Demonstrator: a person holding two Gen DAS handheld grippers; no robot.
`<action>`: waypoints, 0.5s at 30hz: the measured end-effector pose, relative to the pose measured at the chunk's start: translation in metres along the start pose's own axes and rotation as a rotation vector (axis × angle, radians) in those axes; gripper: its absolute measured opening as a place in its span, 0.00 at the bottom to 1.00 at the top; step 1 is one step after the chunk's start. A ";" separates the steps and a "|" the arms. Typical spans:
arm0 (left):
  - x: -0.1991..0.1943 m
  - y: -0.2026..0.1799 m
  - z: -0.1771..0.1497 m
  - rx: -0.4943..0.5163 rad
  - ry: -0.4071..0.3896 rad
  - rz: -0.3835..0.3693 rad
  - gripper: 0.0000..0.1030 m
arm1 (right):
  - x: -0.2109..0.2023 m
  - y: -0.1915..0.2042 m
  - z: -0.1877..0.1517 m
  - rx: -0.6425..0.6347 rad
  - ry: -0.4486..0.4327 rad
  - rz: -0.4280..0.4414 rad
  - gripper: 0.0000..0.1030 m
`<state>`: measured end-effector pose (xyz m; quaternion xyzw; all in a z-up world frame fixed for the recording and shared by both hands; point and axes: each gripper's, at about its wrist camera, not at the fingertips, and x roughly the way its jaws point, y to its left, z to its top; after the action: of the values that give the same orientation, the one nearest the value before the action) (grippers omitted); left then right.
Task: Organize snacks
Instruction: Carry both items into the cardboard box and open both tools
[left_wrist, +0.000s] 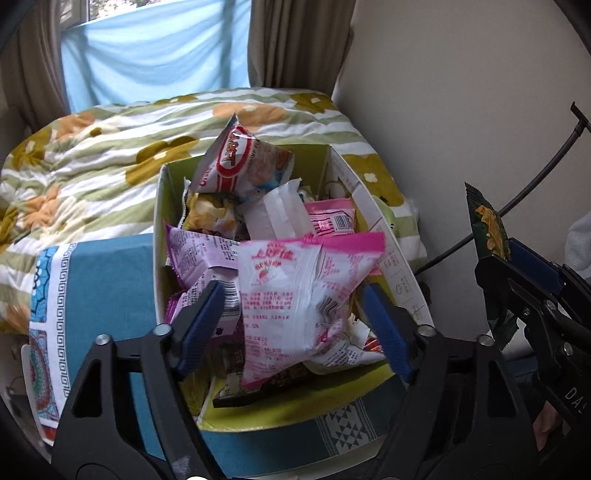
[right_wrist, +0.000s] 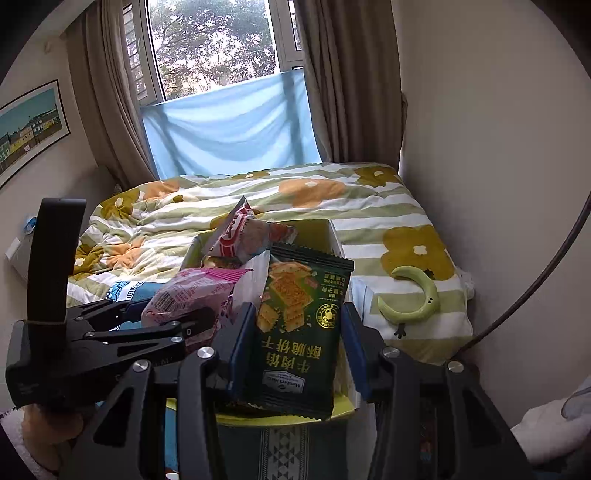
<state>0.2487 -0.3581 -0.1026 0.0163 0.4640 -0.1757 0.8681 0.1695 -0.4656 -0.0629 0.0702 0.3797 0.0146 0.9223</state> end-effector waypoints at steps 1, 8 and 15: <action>-0.006 -0.001 -0.003 0.000 -0.021 0.015 1.00 | 0.000 -0.004 0.000 0.001 0.002 0.005 0.41; -0.025 0.028 -0.018 -0.036 -0.030 0.087 1.00 | 0.005 -0.014 -0.002 0.003 0.016 0.071 0.41; -0.039 0.067 -0.039 -0.162 -0.024 0.123 1.00 | 0.012 0.010 0.005 -0.077 0.019 0.148 0.41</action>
<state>0.2190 -0.2760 -0.1025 -0.0276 0.4643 -0.0844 0.8812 0.1813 -0.4555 -0.0662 0.0625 0.3812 0.0981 0.9171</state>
